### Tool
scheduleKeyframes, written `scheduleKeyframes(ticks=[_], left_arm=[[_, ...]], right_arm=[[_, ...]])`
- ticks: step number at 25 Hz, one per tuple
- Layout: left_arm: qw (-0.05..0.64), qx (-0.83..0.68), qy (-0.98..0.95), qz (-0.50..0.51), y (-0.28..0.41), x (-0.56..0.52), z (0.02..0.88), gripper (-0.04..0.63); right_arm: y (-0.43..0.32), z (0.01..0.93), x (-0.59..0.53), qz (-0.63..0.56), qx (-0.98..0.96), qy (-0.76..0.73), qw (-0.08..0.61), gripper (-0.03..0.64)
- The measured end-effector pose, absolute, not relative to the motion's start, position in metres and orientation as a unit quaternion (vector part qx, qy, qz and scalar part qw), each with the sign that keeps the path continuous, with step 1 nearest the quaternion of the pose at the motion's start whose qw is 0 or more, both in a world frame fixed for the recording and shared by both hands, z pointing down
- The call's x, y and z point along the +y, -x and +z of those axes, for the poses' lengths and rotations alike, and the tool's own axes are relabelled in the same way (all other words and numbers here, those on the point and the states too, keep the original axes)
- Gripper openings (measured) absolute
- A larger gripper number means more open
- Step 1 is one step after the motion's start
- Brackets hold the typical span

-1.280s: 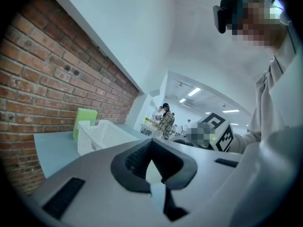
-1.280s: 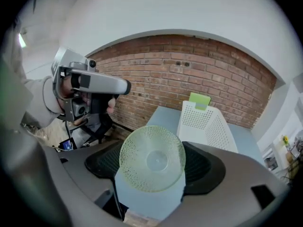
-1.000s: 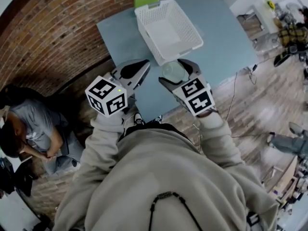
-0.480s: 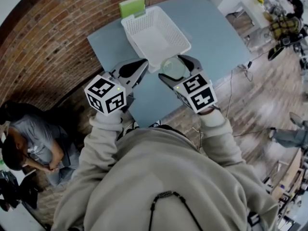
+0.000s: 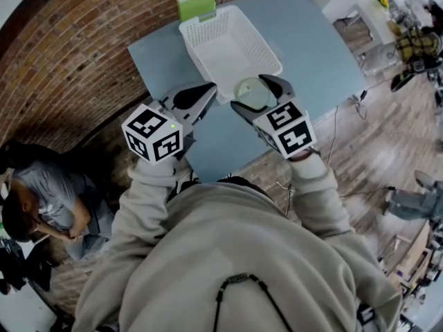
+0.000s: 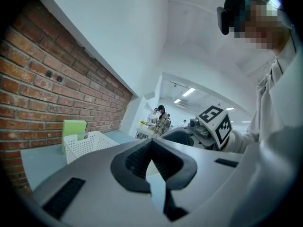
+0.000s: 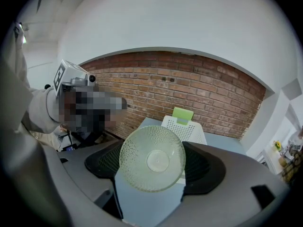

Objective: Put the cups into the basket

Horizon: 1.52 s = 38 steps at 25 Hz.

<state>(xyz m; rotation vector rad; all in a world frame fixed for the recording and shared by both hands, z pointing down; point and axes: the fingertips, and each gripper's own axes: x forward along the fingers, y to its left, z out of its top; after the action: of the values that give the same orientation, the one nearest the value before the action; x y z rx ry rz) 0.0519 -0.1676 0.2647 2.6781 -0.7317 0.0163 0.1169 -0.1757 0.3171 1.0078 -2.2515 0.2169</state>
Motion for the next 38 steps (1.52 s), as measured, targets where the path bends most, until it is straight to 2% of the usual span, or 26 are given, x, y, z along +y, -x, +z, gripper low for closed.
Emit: scheduleKeyframes(ticks=[10, 21, 26, 38], left_arm=[[0.211, -0.284, -0.935, 0.003, -0.046, -0.216, 0.292, -0.002], [0.251, -0.312, -0.916, -0.018, -0.04, -0.267, 0.338, -0.002], [0.282, -0.34, -0.896, -0.041, -0.033, -0.275, 0.36, -0.002], [0.306, -0.368, -0.876, -0.057, -0.017, -0.264, 0.379, -0.002]], right_arm=[[-0.115, 0.351, -0.225, 0.1, -0.858, -0.359, 0.353, 0.394], [-0.112, 0.428, -0.296, 0.14, -0.847, -0.339, 0.385, 0.394], [-0.1, 0.463, -0.317, 0.172, -0.842, -0.331, 0.39, 0.395], [-0.084, 0.532, -0.372, 0.208, -0.82, -0.307, 0.435, 0.396]])
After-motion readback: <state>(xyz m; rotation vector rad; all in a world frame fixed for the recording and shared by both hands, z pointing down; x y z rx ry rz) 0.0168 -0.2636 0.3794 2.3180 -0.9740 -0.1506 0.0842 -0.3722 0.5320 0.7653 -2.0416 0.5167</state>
